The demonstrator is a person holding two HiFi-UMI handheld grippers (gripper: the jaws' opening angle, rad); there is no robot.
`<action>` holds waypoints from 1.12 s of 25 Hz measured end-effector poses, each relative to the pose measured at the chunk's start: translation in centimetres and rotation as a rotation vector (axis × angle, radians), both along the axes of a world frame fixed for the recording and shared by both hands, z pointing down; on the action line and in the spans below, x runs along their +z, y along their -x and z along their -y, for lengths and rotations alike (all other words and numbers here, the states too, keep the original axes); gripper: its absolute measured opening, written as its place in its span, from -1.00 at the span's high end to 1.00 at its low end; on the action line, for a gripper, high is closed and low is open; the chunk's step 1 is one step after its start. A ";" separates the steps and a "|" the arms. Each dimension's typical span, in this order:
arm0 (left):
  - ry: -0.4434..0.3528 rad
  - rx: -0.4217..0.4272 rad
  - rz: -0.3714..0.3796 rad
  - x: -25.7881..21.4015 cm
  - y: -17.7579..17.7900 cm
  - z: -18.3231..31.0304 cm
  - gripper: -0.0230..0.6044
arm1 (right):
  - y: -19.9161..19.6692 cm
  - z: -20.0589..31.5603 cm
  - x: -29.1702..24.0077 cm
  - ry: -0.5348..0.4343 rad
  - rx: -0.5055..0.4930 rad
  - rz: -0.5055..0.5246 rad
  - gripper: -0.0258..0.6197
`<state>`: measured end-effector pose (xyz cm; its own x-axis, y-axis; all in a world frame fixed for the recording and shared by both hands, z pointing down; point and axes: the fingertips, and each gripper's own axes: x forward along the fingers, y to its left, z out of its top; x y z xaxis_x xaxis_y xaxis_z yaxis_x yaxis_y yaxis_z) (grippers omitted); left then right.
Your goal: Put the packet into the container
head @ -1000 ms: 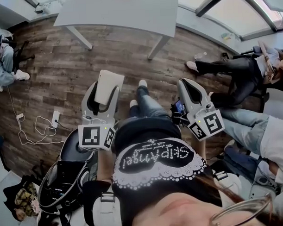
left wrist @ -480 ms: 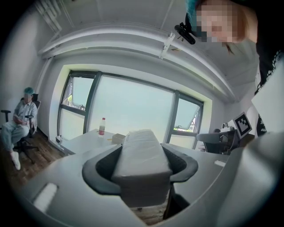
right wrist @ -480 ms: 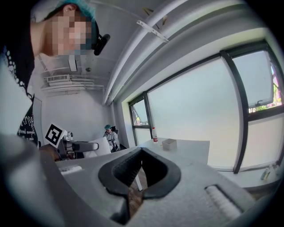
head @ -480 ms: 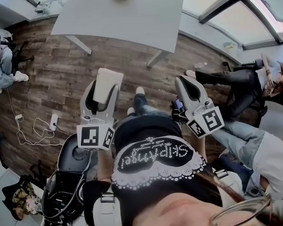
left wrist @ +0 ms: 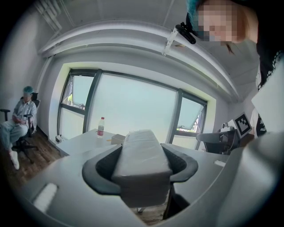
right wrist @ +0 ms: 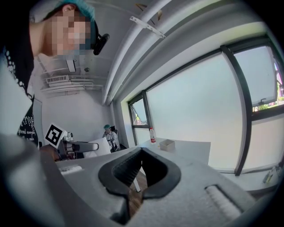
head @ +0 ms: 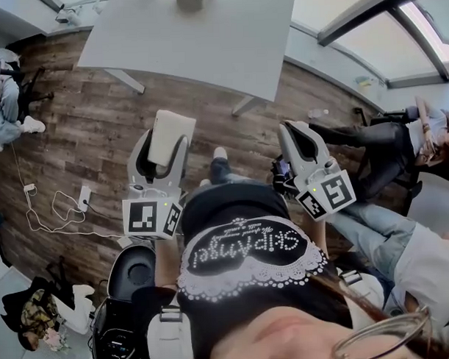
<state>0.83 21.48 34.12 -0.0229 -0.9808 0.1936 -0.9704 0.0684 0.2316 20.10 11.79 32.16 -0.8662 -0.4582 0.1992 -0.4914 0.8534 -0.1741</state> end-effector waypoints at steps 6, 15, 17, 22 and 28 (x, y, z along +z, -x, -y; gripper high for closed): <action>0.016 -0.008 -0.006 -0.2 -0.2 1.6 0.05 | -0.2 1.5 0.2 0.005 -0.004 -0.008 0.92; 0.001 -0.006 0.003 -0.2 0.6 3.5 0.05 | 0.5 3.2 0.3 0.017 -0.009 -0.007 0.92; 0.004 -0.002 0.004 -0.1 1.1 4.0 0.05 | 0.9 3.5 0.5 0.024 -0.007 -0.009 0.92; 0.006 0.010 -0.004 0.1 3.3 5.9 0.05 | 3.0 5.0 0.6 0.033 0.005 -0.019 0.92; 0.005 0.045 -0.007 -0.8 6.8 10.0 0.05 | 6.7 8.5 -0.7 0.021 0.031 -0.006 0.92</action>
